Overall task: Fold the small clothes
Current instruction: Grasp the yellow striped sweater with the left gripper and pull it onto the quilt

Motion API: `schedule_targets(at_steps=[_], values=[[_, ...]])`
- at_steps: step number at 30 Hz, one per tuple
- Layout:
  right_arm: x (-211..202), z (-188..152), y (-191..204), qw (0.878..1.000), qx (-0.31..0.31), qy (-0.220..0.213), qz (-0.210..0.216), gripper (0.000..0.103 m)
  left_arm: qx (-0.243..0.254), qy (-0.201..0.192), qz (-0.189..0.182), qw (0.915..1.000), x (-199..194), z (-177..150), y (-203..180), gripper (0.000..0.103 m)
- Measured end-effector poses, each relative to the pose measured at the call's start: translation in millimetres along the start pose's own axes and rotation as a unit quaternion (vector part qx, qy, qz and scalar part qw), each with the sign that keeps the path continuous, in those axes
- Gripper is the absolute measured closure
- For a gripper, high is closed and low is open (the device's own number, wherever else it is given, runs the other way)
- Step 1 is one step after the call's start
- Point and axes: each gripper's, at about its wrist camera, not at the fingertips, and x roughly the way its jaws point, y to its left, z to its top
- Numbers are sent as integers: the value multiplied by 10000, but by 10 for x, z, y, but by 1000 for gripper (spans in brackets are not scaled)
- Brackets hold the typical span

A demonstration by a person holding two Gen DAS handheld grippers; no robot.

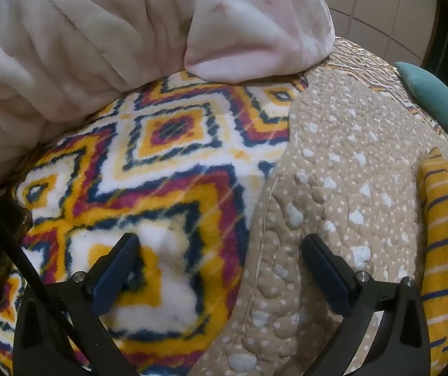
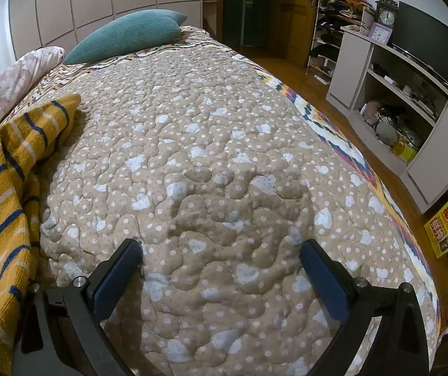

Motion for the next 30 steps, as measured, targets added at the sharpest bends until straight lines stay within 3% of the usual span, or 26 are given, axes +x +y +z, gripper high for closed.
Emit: schedule_targets(at_steps=[10, 16, 22, 25, 30], values=[[0, 0, 0, 10000, -4, -1, -5, 0, -78, -67, -133, 9999, 2, -49, -56, 0], [0, 0, 0, 10000, -5, -1, -5, 0, -481, -660, -167, 9965, -382, -108, 199, 0], [0, 0, 0, 10000, -4, -1, -5, 0, -859, -1786, 283, 9798, -956, -116, 596, 0], [0, 0, 0, 10000, -4, -1, -5, 0, -1046, -2160, 450, 9697, -1155, -46, 742, 0], [0, 0, 0, 10000, -4, -2, -5, 0, -1235, -2455, 613, 9596, -1347, -69, 866, 0]])
